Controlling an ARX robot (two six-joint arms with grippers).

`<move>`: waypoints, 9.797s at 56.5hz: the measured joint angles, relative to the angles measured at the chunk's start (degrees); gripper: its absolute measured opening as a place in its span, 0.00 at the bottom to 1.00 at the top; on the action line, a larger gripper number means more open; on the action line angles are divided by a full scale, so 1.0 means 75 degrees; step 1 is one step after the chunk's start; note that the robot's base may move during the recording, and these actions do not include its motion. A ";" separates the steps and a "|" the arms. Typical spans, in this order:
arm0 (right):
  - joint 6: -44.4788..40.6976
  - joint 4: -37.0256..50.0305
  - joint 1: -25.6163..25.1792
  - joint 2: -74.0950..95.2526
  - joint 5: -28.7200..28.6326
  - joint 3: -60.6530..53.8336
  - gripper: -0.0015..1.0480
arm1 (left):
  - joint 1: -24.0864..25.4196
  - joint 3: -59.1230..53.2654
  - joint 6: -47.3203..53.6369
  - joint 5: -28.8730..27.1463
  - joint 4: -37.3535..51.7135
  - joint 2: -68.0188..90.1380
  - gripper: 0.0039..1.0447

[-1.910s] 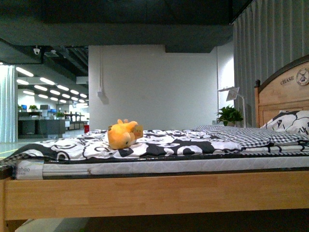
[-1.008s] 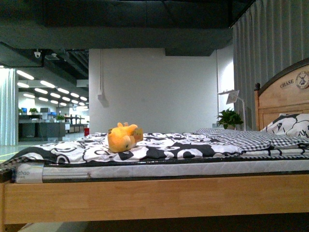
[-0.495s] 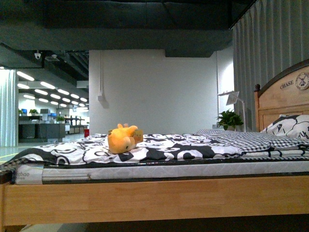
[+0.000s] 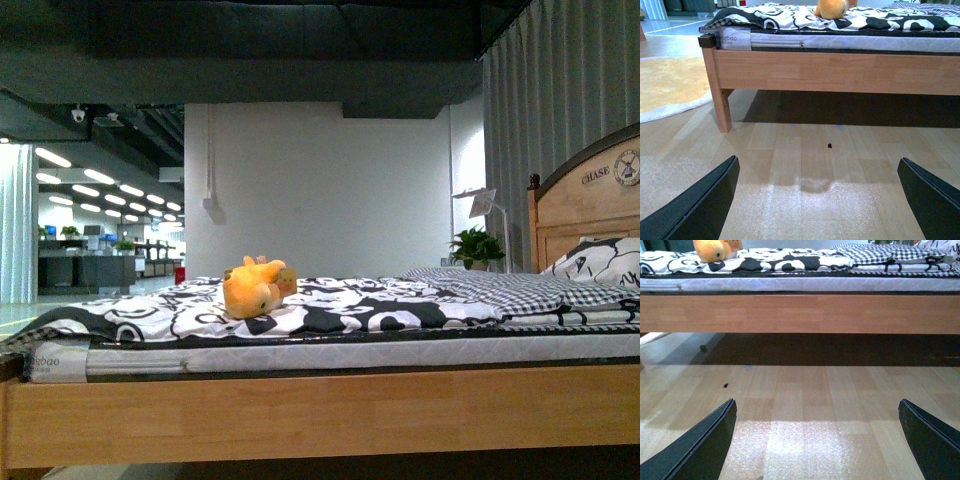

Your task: Put away toys

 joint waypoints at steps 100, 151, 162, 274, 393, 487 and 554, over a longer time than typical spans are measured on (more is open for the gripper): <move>0.0000 0.0000 0.0000 -0.0003 0.0017 0.0000 0.94 | 0.0000 0.0000 0.0000 0.0003 0.0000 0.0000 0.94; 0.0000 0.0000 0.0000 -0.0003 0.0050 0.0000 0.94 | 0.0003 0.0000 0.0003 0.0026 0.0000 0.0000 0.94; 0.0000 0.0000 0.0000 -0.0006 0.0052 0.0000 0.94 | 0.0003 0.0000 0.0003 0.0023 0.0000 0.0000 0.94; -0.0312 0.7498 -0.0510 0.9602 0.0828 0.3363 0.94 | -0.0015 -0.0003 0.0003 0.0000 -0.0015 -0.0029 0.94; -0.3112 0.7105 0.0752 1.2310 0.1547 0.6070 0.94 | -0.0015 -0.0003 0.0003 0.0000 -0.0015 -0.0029 0.94; 0.0819 0.4637 -0.0449 0.7965 -0.1877 0.5289 0.07 | -0.0015 -0.0003 0.0003 0.0000 -0.0015 -0.0029 0.94; 0.0026 0.2189 -0.0047 0.4470 -0.0017 0.2203 0.07 | -0.0015 -0.0003 0.0003 0.0000 -0.0015 -0.0029 0.94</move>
